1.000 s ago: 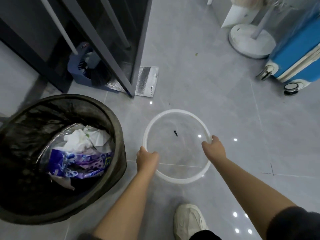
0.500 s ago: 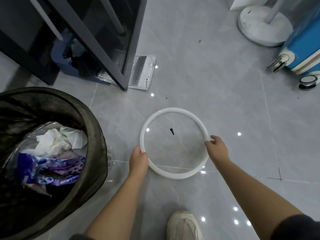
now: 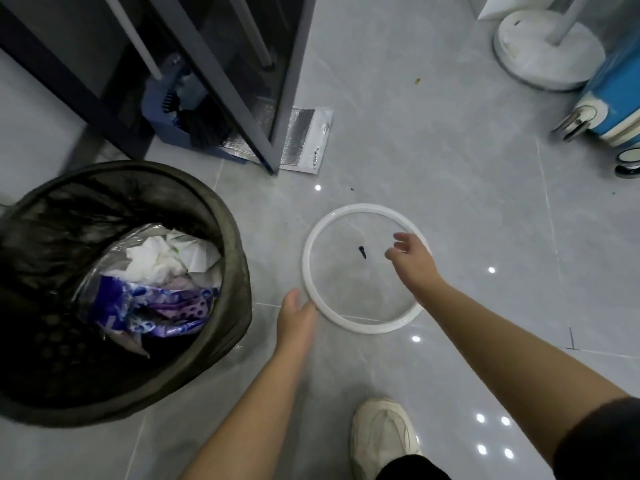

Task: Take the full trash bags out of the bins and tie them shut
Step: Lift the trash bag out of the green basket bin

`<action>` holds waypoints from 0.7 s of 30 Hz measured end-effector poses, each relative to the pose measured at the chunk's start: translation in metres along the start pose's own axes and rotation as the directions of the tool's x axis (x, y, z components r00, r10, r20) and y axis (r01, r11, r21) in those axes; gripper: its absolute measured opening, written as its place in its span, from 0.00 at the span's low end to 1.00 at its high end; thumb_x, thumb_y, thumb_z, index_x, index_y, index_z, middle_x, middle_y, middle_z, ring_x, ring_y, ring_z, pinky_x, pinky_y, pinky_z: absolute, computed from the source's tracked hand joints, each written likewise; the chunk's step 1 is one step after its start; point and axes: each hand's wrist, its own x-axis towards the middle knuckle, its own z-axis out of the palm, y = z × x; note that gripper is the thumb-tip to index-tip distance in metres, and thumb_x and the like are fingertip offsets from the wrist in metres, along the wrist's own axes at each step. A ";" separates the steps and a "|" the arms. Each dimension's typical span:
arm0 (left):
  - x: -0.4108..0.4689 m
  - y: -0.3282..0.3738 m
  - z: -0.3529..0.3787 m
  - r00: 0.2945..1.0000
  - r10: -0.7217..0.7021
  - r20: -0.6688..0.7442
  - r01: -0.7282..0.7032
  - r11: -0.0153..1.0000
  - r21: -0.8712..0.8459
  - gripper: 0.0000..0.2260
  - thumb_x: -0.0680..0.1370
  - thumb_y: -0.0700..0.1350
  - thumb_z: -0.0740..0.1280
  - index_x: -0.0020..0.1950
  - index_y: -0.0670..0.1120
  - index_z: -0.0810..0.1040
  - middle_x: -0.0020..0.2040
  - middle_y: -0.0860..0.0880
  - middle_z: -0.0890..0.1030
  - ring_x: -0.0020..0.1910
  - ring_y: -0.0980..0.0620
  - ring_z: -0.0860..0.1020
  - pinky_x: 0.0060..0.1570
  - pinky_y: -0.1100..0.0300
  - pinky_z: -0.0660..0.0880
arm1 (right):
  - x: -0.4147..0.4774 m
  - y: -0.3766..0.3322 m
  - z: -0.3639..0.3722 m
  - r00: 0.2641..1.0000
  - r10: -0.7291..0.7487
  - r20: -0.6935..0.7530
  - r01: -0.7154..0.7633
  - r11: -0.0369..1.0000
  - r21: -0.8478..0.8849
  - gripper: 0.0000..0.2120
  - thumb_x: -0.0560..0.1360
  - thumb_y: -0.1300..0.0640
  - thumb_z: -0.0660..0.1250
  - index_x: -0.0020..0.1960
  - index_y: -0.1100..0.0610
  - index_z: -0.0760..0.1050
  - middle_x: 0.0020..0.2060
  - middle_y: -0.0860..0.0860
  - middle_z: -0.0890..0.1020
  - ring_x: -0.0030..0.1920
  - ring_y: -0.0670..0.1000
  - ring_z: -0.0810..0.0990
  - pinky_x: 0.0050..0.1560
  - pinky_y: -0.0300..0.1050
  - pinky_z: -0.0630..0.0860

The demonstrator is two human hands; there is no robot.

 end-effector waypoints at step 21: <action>-0.112 -0.001 -0.119 0.985 -0.175 -0.001 0.038 0.219 -0.975 0.15 0.74 0.32 0.50 0.41 0.46 0.73 0.44 0.48 0.80 0.51 0.50 0.78 0.50 0.53 0.72 | -0.132 -0.104 0.126 0.776 0.251 0.579 -0.463 0.850 0.252 0.09 0.79 0.52 0.58 0.47 0.55 0.73 0.38 0.53 0.80 0.34 0.52 0.78 0.37 0.43 0.75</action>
